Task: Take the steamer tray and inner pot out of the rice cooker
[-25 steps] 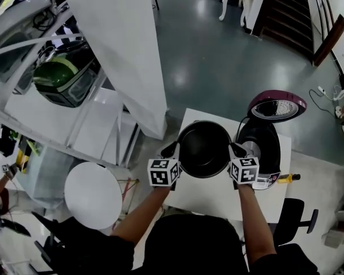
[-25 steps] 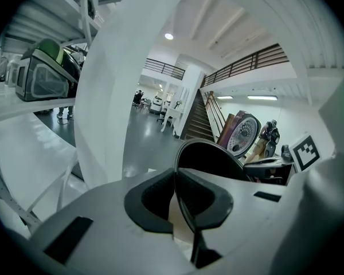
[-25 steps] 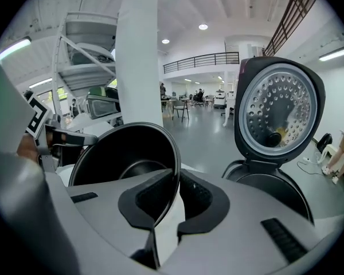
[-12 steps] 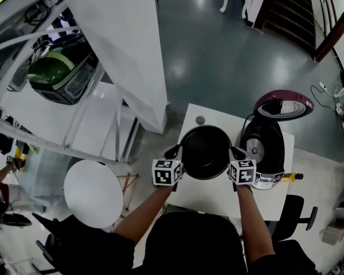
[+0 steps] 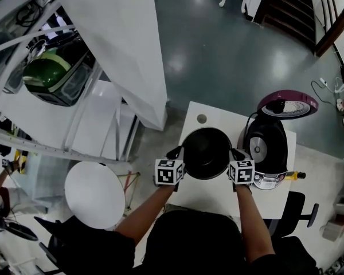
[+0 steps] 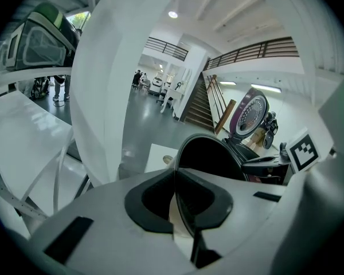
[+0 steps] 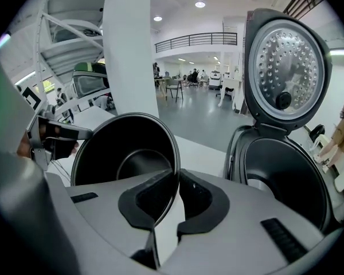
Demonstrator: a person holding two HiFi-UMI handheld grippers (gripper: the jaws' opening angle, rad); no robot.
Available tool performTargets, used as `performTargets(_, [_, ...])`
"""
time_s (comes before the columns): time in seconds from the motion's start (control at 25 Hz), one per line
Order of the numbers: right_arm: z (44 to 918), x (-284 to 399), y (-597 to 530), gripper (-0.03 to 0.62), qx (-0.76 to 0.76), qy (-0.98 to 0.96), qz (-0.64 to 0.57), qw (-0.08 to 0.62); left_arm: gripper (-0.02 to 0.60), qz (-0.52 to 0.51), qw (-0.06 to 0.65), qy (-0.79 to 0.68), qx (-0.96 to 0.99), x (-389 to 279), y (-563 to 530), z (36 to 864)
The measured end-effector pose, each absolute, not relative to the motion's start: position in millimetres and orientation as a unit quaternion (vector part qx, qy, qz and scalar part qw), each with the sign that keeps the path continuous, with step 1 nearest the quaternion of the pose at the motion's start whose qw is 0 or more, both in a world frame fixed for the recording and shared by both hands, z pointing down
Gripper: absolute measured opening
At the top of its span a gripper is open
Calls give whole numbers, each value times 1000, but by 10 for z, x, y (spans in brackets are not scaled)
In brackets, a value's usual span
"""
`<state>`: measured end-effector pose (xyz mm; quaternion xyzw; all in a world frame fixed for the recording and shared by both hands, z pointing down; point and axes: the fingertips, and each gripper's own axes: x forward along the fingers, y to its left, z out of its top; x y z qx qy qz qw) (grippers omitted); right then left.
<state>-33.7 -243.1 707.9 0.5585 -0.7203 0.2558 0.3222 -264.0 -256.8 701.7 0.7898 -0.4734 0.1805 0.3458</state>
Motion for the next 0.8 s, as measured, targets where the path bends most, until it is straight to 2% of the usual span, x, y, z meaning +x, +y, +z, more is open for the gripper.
performTargets(0.44, [7296,-316,-2428,25,558,-705,277,337,17,187,377,-466,778,-2639,-2563,7265])
performTargets(0.8, [7401,-308,-2466,25,561,-702,275,341,20,201,374,-463,778,-2613,-2627,7418])
